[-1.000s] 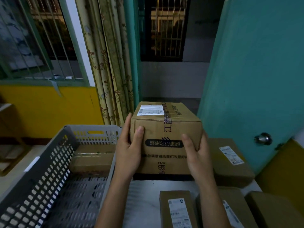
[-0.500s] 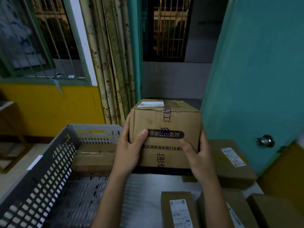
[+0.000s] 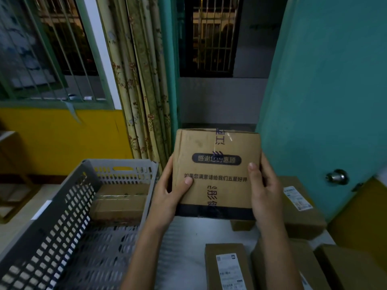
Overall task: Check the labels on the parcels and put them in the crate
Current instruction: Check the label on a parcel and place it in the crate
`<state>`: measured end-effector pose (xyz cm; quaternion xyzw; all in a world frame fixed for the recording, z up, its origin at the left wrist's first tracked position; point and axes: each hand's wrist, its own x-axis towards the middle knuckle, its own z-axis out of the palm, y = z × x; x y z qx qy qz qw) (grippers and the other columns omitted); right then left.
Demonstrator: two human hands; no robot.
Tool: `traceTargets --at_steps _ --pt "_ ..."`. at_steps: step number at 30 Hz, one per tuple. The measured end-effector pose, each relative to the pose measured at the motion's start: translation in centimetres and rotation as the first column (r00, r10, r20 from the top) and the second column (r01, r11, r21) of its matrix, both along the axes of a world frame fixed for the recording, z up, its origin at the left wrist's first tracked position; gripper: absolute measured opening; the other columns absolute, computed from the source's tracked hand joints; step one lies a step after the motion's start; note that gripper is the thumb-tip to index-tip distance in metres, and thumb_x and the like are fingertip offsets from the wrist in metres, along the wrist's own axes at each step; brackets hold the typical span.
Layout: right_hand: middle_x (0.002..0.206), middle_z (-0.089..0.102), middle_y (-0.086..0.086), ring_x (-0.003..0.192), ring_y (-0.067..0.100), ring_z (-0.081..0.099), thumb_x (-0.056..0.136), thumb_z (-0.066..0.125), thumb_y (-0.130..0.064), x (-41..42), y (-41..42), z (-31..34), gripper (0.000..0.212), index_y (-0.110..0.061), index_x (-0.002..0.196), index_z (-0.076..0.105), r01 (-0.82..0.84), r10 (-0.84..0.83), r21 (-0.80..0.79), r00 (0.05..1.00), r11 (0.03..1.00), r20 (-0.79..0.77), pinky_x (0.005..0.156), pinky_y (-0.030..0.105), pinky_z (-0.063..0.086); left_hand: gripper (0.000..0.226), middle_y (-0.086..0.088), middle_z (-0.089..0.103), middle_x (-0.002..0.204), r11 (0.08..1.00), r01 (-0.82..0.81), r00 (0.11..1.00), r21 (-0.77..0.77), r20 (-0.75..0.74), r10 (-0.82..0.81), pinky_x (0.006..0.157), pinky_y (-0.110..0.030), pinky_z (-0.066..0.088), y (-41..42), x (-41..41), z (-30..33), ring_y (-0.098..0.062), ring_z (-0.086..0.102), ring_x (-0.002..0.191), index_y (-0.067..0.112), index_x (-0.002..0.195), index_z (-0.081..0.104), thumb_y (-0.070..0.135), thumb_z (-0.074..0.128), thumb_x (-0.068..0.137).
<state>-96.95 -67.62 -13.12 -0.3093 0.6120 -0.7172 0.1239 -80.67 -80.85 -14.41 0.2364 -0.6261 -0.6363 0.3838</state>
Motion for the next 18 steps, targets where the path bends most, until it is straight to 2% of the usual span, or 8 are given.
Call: traceTargets --at_steps 2,6,8,10,13,16,18 --pt "0.113 0.069 -0.027 0.096 0.002 0.071 0.097 0.048 -0.05 0.1 -0.2 0.1 0.055 -0.044 0.152 0.04 -0.018 0.019 0.018 1.0 1.0 -0.025 0.067 0.024 0.06 0.085 0.016 0.059 0.141 0.998 -0.007 0.999 0.062 -0.033 0.009 0.1 -0.046 0.056 0.0 -0.1 -0.3 -0.015 0.063 0.126 0.051 0.149 0.041 0.05 0.079 0.073" --pt "0.12 0.067 -0.026 0.103 0.004 0.07 0.098 0.05 -0.053 0.2 -0.2 -0.4 0.054 -0.05 0.15 0.038 -0.06 0.06 -0.005 0.998 0.998 0.021 0.071 0.026 0.061 0.068 0.017 0.063 0.135 0.996 -0.024 0.997 0.081 -0.065 0.03 0.092 -0.039 0.06 -0.1 -0.2 0.2 -0.014 0.067 0.119 0.059 0.134 0.05 0.036 0.079 0.078" --pt "0.128 0.063 -0.028 0.112 0.004 0.066 0.099 0.054 -0.05 0.3 -0.1 -0.4 0.052 -0.053 0.148 0.036 -0.119 0.12 -0.031 0.992 0.992 0.023 0.076 0.027 0.06 0.067 0.012 0.065 0.133 0.995 -0.03 0.995 0.097 -0.095 0.039 0.085 -0.036 0.062 -0.3 -0.2 0.7 -0.015 0.069 0.114 0.055 0.135 0.052 0.031 0.083 0.08" --pt "0.136 0.06 -0.024 0.121 0.006 0.063 0.094 0.056 -0.042 0.3 0.1 -0.7 0.06 -0.052 0.149 0.035 -0.185 0.188 -0.065 0.982 0.981 0.036 0.085 0.029 0.059 0.066 0.007 0.069 0.128 0.988 -0.046 0.987 0.147 -0.144 0.067 0.078 -0.032 0.062 -0.4 -0.2 1.1 -0.017 0.072 0.109 0.047 0.136 0.053 0.026 0.079 0.079" --pt "0.135 0.063 -0.02 0.122 0.009 0.063 0.092 0.055 -0.035 0.4 0.2 -1.2 0.065 -0.046 0.152 0.032 -0.25 0.262 -0.12 0.961 0.961 0.093 0.087 0.028 0.058 0.065 0.012 0.075 0.117 0.985 -0.076 0.98 0.153 -0.172 0.102 0.074 -0.029 0.061 -0.4 -0.4 1.4 -0.019 0.073 0.107 0.041 0.137 0.054 0.024 0.078 0.079" --pt "0.134 0.066 -0.013 0.119 0.013 0.066 0.089 0.058 -0.029 0.5 0.1 -1.0 0.066 -0.04 0.151 0.039 -0.202 0.232 -0.191 0.96 0.961 0.153 0.086 0.028 0.059 0.063 0.015 0.073 0.12 0.993 -0.061 0.982 0.104 -0.169 0.078 0.079 -0.027 0.06 -0.5 -0.4 1.0 -0.016 0.07 0.113 0.036 0.138 0.055 0.031 0.078 0.08" --pt "0.134 0.067 -0.009 0.118 0.015 0.067 0.09 0.062 -0.026 0.3 0.0 -0.4 0.067 -0.033 0.153 0.041 -0.187 0.229 -0.228 0.957 0.955 0.176 0.085 0.028 0.059 0.073 0.015 0.069 0.128 0.998 -0.017 0.989 0.055 -0.149 0.025 0.086 -0.03 0.059 -0.5 -0.2 0.7 -0.014 0.067 0.118 0.035 0.144 0.05 0.037 0.077 0.076"
